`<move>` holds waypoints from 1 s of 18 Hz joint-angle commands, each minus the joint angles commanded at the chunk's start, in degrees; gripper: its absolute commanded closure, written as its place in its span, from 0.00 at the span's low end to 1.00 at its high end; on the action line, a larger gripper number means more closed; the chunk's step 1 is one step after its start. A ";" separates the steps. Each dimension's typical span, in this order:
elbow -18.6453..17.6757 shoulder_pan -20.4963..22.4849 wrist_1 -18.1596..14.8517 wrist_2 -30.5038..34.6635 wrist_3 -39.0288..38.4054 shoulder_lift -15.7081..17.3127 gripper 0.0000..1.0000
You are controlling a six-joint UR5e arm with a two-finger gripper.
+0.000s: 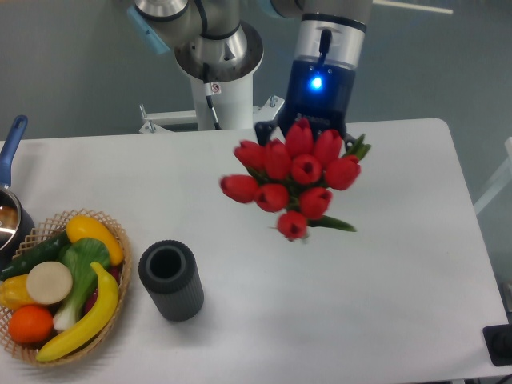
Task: Place the flowers on the table
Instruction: 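Carry the red tulip bouquet away from the black vase with the gripper, then lower the held tulips toward the table surface, tilting the stems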
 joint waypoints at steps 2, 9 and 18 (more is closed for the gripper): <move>-0.79 -0.09 -0.09 4.03 1.68 0.09 0.60; -4.22 -2.72 -2.19 14.76 8.79 -1.58 0.60; -7.12 -6.59 -2.81 26.54 16.53 -8.51 0.60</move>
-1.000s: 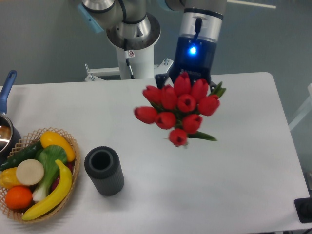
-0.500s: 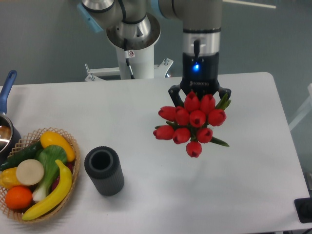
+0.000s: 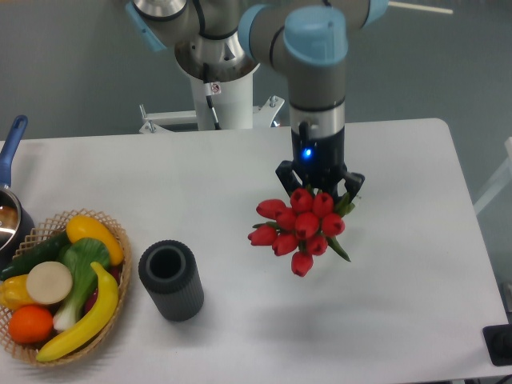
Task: Place the flowers on the table
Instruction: 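Lower the held tulips toward the table surface, tilting the stems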
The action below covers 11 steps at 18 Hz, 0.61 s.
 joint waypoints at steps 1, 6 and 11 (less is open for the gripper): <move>0.09 -0.01 0.17 -0.07 0.01 -0.88 0.60; 0.00 -0.79 0.44 -0.16 0.10 -3.78 0.60; 0.96 -1.32 0.88 0.02 0.10 -8.80 0.60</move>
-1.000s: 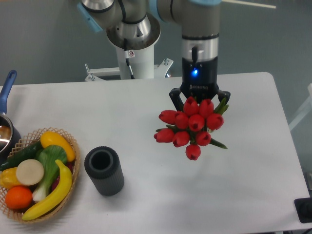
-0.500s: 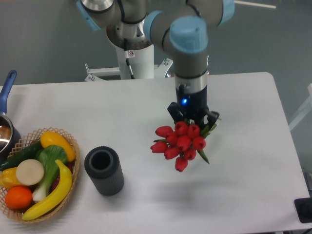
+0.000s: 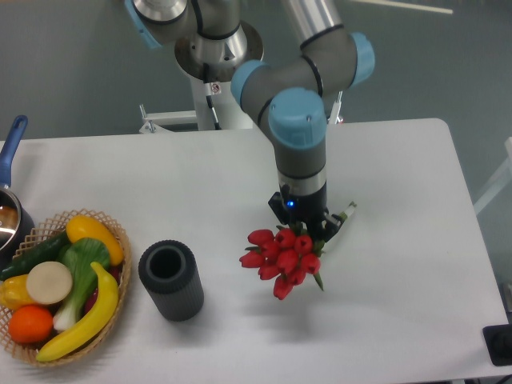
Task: Place the flowers on the table
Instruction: 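Lower the held tulips toward the table surface, tilting the stems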
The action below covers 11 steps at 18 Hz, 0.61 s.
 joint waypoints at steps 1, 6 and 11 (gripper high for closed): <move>0.18 -0.09 0.00 0.00 0.00 -0.35 0.60; 0.18 -0.09 0.00 0.00 0.00 -2.20 0.58; 0.27 -0.53 0.88 0.00 -0.09 -3.34 0.58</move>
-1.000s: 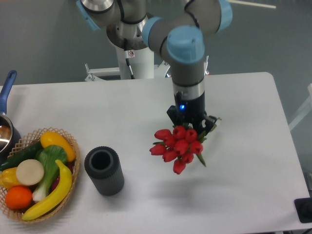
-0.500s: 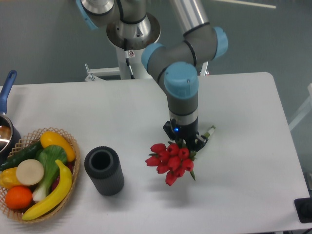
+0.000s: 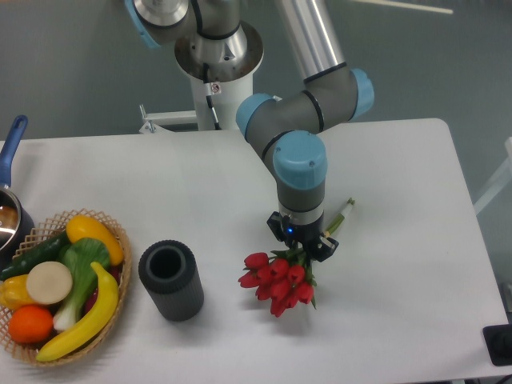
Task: Place the flowers on the table
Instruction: 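Lower the held tulips toward the table surface, tilting the stems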
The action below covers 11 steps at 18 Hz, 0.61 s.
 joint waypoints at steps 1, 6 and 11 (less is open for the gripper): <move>0.00 -0.09 0.00 0.00 0.00 -0.61 0.58; 0.87 -1.14 0.00 0.09 -0.09 -2.37 0.58; 1.58 -1.14 0.17 -0.09 0.00 -2.46 0.17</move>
